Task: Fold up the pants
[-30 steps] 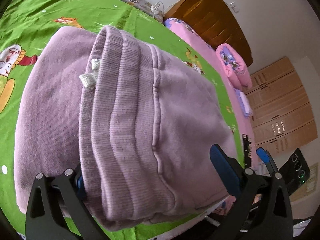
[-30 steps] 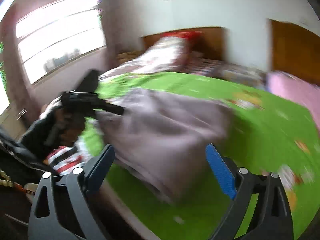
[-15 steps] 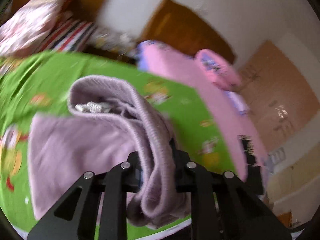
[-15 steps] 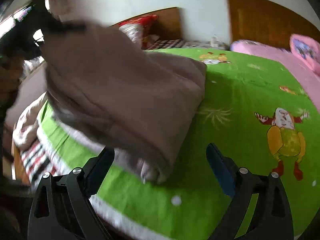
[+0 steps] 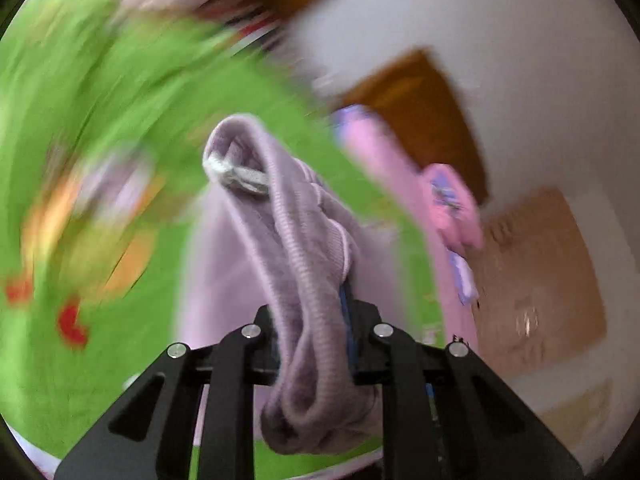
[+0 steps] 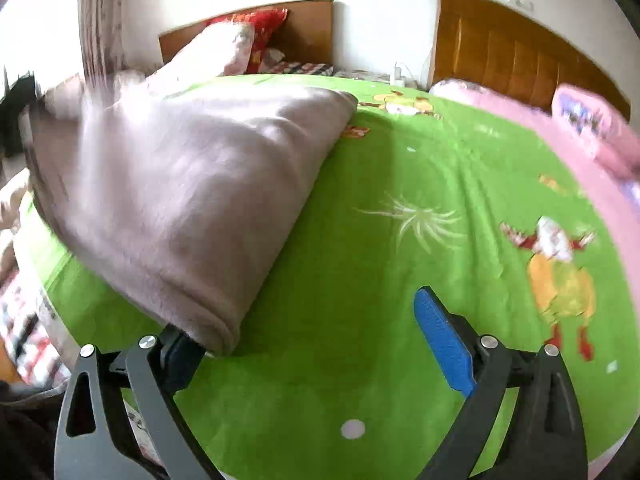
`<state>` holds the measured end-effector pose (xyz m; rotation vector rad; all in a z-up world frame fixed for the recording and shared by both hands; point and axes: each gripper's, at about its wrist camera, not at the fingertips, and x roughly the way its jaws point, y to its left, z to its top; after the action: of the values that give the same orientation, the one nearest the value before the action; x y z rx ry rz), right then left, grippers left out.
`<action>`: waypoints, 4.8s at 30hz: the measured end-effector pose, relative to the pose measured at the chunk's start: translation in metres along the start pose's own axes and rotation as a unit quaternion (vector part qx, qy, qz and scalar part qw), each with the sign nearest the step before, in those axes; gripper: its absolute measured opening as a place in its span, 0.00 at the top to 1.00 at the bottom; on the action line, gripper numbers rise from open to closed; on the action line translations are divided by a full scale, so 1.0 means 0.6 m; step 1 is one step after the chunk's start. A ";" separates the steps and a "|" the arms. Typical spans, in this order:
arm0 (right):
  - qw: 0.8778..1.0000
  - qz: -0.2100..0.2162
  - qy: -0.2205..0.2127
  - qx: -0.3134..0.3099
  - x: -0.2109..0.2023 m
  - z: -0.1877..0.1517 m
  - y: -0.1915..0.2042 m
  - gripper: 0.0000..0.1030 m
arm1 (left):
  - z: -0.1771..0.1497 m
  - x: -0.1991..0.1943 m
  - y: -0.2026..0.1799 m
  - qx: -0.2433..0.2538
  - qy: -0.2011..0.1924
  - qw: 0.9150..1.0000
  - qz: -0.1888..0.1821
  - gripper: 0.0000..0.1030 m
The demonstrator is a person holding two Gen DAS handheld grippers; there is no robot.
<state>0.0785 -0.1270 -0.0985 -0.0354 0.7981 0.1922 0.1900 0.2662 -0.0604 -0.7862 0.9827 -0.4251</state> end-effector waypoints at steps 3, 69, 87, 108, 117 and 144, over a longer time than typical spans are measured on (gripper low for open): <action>1.000 0.006 0.012 -0.002 -0.001 0.008 -0.009 0.11 | -0.027 0.004 0.052 -0.024 -0.028 0.996 -0.076 0.80; 0.942 0.319 0.035 0.095 0.153 0.298 -0.074 0.05 | -0.140 0.081 -0.167 0.302 0.007 0.947 0.105 0.02; 0.946 0.312 0.006 0.086 0.130 0.296 -0.056 0.05 | -0.117 0.016 -0.182 0.261 -0.067 0.956 0.114 0.02; 0.950 0.292 0.106 0.005 0.043 0.120 0.016 0.04 | -0.137 0.076 -0.175 0.294 -0.047 0.922 0.249 0.02; 0.976 0.211 0.028 0.031 -0.024 0.102 -0.021 0.04 | -0.151 0.086 -0.177 0.315 -0.063 0.905 0.279 0.02; 0.972 -0.030 -0.232 0.036 -0.258 0.003 0.051 0.04 | -0.295 -0.089 -0.310 0.254 -0.327 0.867 0.279 0.02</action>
<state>-0.0314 -0.1215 0.0143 0.0526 0.3350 0.1080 0.0145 0.1083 0.0544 -0.1084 0.3820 0.1048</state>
